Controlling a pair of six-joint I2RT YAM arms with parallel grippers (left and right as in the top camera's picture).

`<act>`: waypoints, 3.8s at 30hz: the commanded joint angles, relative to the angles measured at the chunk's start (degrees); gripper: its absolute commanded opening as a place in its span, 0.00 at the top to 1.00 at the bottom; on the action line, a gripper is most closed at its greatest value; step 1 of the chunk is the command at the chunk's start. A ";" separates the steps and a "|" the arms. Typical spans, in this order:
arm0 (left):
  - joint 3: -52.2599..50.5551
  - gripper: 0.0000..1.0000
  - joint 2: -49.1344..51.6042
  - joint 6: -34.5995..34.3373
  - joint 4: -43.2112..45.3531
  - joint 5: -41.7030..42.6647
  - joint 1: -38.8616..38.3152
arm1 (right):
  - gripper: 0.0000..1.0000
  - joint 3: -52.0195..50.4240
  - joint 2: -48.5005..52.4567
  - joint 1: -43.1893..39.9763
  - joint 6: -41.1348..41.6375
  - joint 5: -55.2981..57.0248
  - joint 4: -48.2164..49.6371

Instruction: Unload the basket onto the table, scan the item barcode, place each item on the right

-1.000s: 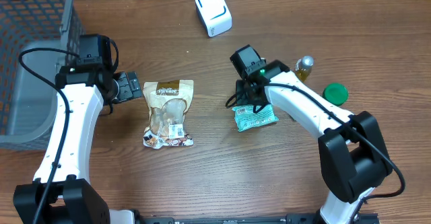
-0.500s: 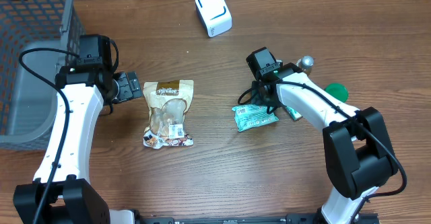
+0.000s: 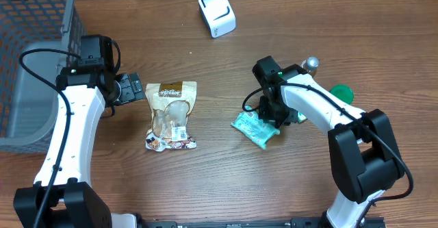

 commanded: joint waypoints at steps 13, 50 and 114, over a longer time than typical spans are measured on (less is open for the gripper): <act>0.79 0.00 -0.39 0.63 0.04 -0.70 -0.02 | 0.89 -0.35 -1.57 0.48 0.90 -9.33 -8.57; 0.79 0.01 -0.39 0.63 0.04 -0.70 -0.02 | 0.89 -0.35 -1.57 9.33 1.11 -7.08 -4.11; 0.79 0.01 -0.39 0.63 0.02 -0.70 -0.02 | 0.85 12.26 -1.64 7.96 -4.20 -11.02 0.94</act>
